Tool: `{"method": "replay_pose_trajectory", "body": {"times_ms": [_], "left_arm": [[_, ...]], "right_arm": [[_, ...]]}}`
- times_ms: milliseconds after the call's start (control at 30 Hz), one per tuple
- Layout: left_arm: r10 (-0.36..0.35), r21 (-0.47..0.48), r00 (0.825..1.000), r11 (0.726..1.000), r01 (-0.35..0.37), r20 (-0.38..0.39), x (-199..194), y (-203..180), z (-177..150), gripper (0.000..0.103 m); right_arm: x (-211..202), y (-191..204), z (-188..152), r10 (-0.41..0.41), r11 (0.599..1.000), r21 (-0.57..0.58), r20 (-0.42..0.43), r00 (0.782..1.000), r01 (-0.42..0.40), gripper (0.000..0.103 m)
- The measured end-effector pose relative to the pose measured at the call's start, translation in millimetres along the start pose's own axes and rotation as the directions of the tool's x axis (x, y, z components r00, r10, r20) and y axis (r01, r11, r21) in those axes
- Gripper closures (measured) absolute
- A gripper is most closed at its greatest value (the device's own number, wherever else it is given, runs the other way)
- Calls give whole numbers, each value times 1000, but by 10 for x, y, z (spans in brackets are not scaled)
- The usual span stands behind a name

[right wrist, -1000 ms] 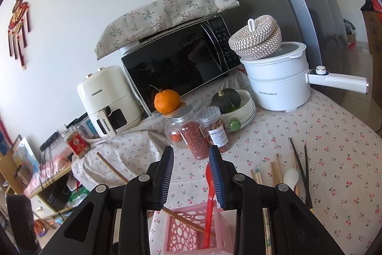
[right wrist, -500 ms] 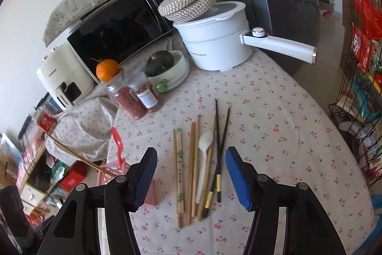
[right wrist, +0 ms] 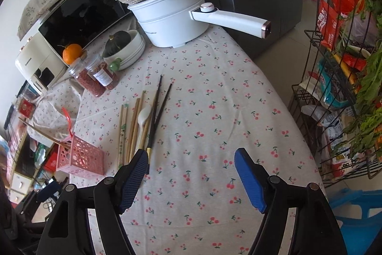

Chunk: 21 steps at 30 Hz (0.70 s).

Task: Organize utensils
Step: 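Lower the left gripper onto a black chopstick and close it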

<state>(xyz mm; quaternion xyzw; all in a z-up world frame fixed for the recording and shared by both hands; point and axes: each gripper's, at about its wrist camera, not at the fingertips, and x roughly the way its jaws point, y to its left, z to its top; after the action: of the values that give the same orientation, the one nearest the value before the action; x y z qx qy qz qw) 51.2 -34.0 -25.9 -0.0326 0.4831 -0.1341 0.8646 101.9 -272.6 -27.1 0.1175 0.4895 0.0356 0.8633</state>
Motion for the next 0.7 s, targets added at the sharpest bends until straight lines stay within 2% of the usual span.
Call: {"method": "replay_pose_trajectory", "body": {"times_ms": [133,167,233,300,333,367,400,700], "left_arm": [[-3,3,999,1000,3,-41,192,-183,173,21],[-2,-3,999,1000,2,-54,263,-212,227,25],[-13,-32,996,999,10,-85,426,-254,337,39],[-50,-72,991,997,41,-123,608,-280,438,62],[-67,-89,988,995,55,-139,705,-303,492,68],[-79,-99,985,993,65,-154,806,-323,547,83],[-78,-104,983,993,61,-168,911,-343,604,92],[18,-136,973,989,-50,-228,1615,-305,1039,94]], "right_arm": [[24,-212,10,6,1000,16,-26,1000,-5,26],[24,-269,13,5,1000,20,-29,1000,-5,26],[55,-363,22,6,1000,29,-36,999,-5,25],[103,-437,29,9,999,41,-48,999,-7,25],[126,-476,32,12,999,50,-53,999,-10,25],[155,-511,38,14,998,60,-61,998,-11,25],[186,-539,47,20,997,70,-69,997,-15,25],[503,-556,218,78,993,94,-127,989,-66,25]]}}
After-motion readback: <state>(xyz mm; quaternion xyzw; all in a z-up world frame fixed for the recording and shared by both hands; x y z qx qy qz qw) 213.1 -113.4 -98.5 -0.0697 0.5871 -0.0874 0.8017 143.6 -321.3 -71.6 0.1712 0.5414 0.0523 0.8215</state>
